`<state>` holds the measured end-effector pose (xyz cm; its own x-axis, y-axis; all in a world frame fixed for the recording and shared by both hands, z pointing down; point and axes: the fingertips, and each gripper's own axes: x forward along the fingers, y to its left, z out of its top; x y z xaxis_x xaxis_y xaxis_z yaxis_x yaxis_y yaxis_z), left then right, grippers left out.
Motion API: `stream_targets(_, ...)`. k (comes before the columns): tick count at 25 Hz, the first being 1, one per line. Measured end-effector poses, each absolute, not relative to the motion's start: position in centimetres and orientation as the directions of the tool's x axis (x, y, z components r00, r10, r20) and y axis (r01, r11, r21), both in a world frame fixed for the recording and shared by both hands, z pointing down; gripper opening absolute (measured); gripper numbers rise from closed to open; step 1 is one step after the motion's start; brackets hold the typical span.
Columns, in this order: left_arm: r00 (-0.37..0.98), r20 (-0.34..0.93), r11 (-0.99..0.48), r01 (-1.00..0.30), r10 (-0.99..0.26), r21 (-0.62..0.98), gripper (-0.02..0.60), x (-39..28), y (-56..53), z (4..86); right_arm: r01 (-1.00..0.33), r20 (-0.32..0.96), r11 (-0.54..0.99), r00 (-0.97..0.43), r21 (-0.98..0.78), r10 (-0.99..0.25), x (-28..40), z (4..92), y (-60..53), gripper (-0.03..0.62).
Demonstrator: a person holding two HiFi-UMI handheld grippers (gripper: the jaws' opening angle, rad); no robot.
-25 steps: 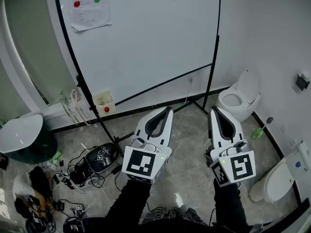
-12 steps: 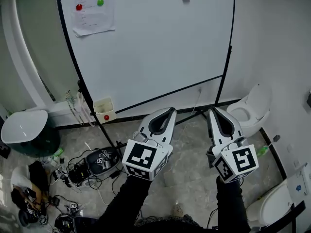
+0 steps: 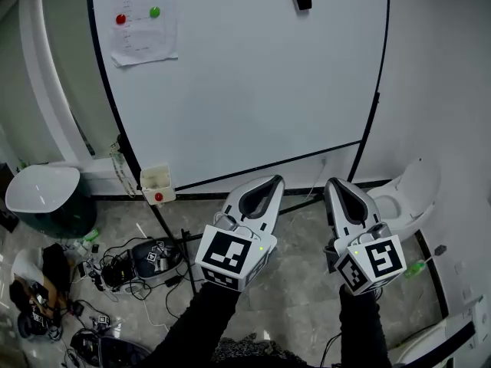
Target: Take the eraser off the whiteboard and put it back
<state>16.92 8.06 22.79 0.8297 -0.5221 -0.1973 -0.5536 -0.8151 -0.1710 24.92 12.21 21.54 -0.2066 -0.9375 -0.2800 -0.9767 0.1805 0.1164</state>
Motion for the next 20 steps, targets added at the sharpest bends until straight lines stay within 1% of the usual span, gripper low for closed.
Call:
stream_targets(10,0.801,-0.200,-0.782,-0.596,-0.565,-0.179,0.006,18.2,4.7,21.9,-0.968,-0.289,0.216,-0.244,0.126,-0.926,27.2,20.7,9.4,0.009)
stream_targets(15,0.798,-0.196,-0.777,-0.601,-0.570,-0.189,0.006,18.9,2.4,22.4,-0.971,-0.289,0.204,-0.231,0.123,-0.929,28.7,21.1,6.9,0.009)
stream_targets(20,0.786,-0.206,-0.766,-0.616,-0.583,-0.185,0.006,18.8,-2.2,22.3,-0.973,-0.293,0.192,-0.223,0.132,-0.930,29.6,21.2,2.9,0.009)
